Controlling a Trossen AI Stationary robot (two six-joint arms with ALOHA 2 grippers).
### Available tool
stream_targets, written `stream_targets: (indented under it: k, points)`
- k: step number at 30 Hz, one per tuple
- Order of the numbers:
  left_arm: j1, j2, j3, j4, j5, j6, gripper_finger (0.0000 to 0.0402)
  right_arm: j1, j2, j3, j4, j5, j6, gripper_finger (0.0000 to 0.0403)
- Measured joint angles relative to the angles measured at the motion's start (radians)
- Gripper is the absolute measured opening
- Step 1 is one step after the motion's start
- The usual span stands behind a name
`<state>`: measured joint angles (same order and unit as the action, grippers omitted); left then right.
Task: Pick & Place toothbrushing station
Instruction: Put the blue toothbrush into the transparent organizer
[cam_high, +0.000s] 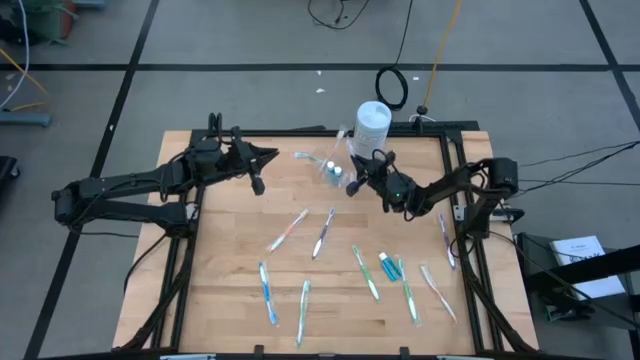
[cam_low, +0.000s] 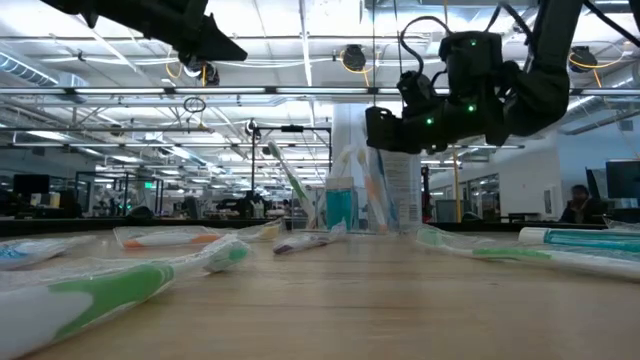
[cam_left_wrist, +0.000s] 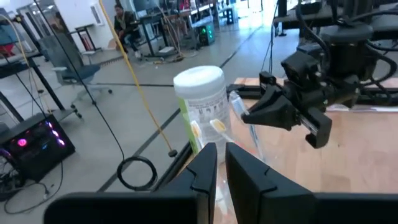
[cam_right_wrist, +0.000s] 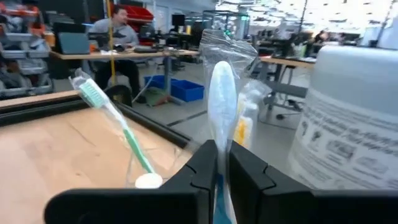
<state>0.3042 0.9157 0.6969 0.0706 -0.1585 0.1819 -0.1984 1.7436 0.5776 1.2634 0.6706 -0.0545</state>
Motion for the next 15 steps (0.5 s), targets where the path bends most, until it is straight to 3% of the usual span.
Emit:
stream_targets:
  k: [10, 15]
  points:
    - [0.0, 0.0, 0.0, 0.01, 0.0, -0.003, 0.0042, 0.085, -0.056, -0.001, -0.169, 0.268, -0.003, 0.0047]
    - [0.0, 0.0, 0.0, 0.01, 0.0, -0.007, 0.0042, 0.107, -0.067, -0.001, -0.189, 0.3, -0.003, 0.0068]
